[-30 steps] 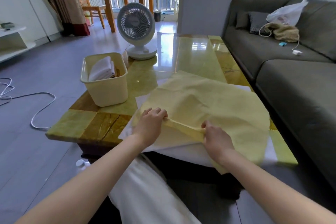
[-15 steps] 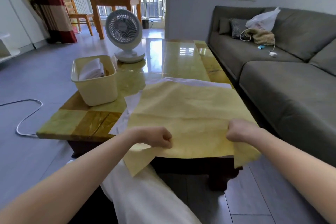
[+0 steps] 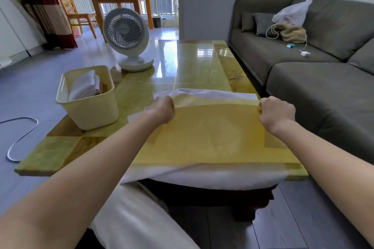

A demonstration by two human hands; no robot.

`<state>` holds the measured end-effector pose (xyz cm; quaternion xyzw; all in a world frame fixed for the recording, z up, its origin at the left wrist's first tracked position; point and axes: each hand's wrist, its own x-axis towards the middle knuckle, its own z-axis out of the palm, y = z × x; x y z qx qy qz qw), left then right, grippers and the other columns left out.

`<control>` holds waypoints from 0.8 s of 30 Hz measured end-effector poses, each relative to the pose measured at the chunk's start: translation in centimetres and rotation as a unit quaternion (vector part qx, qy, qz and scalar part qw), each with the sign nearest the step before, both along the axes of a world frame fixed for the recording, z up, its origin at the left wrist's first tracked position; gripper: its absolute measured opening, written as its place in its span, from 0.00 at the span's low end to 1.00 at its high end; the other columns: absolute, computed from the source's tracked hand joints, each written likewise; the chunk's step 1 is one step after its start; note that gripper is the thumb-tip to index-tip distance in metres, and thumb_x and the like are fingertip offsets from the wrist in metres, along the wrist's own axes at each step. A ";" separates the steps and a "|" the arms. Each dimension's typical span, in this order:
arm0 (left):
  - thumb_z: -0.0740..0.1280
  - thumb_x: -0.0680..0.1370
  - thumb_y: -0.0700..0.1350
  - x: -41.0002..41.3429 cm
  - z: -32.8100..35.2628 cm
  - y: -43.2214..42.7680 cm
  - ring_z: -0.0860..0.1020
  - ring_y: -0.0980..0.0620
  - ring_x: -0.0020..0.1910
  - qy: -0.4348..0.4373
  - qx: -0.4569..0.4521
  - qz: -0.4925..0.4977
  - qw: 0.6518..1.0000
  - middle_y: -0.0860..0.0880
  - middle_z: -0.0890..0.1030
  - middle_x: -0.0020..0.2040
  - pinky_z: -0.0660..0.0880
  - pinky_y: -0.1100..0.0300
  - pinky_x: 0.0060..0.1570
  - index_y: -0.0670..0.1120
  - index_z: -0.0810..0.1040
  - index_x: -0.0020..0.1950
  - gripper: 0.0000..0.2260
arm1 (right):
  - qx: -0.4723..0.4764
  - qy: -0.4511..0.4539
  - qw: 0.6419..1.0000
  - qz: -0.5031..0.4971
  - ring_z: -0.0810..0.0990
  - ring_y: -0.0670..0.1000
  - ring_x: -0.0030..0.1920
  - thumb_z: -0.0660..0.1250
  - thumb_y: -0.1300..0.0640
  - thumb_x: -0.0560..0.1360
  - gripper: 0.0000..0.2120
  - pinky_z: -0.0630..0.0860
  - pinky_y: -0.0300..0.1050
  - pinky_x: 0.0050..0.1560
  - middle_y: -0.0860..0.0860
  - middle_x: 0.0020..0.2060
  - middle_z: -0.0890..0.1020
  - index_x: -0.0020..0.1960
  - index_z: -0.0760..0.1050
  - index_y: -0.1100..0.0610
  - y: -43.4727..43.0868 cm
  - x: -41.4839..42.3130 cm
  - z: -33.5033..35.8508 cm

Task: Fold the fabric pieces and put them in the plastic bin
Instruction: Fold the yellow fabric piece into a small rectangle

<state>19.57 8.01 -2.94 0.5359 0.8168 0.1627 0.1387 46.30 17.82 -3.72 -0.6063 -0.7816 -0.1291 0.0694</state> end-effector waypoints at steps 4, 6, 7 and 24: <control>0.58 0.76 0.35 -0.8 -0.8 3.7 0.78 0.41 0.51 0.028 0.046 0.016 0.998 0.40 0.80 0.53 0.74 0.55 0.48 0.39 0.80 0.51 0.11 | 0.014 0.029 0.999 -0.001 0.79 0.59 0.48 0.57 0.64 0.76 0.12 0.69 0.46 0.41 0.56 0.50 0.78 0.56 0.75 0.58 3.7 -0.8 0.2; 0.58 0.76 0.35 -1.0 -1.3 5.3 0.78 0.40 0.49 0.030 0.061 0.025 0.997 0.39 0.80 0.51 0.75 0.53 0.48 0.38 0.80 0.49 0.11 | -0.002 0.057 0.998 -0.007 0.79 0.60 0.49 0.58 0.65 0.76 0.12 0.69 0.46 0.41 0.57 0.50 0.79 0.57 0.76 0.59 5.4 -1.4 0.0; 0.58 0.76 0.35 -1.0 -1.6 6.1 0.78 0.40 0.49 0.031 0.066 0.028 0.997 0.39 0.80 0.51 0.75 0.52 0.47 0.37 0.79 0.49 0.11 | -0.011 0.072 0.997 -0.013 0.79 0.60 0.49 0.58 0.65 0.76 0.12 0.70 0.47 0.41 0.58 0.49 0.80 0.56 0.76 0.59 6.2 -1.7 -0.1; 0.61 0.77 0.39 -0.3 -5.9 12.2 0.71 0.43 0.64 -0.009 0.067 -0.050 0.996 0.44 0.64 0.71 0.69 0.53 0.59 0.44 0.64 0.71 0.22 | -0.179 0.159 0.967 0.091 0.68 0.58 0.66 0.60 0.60 0.77 0.19 0.66 0.49 0.65 0.58 0.66 0.67 0.67 0.67 0.61 8.9 -7.3 -5.6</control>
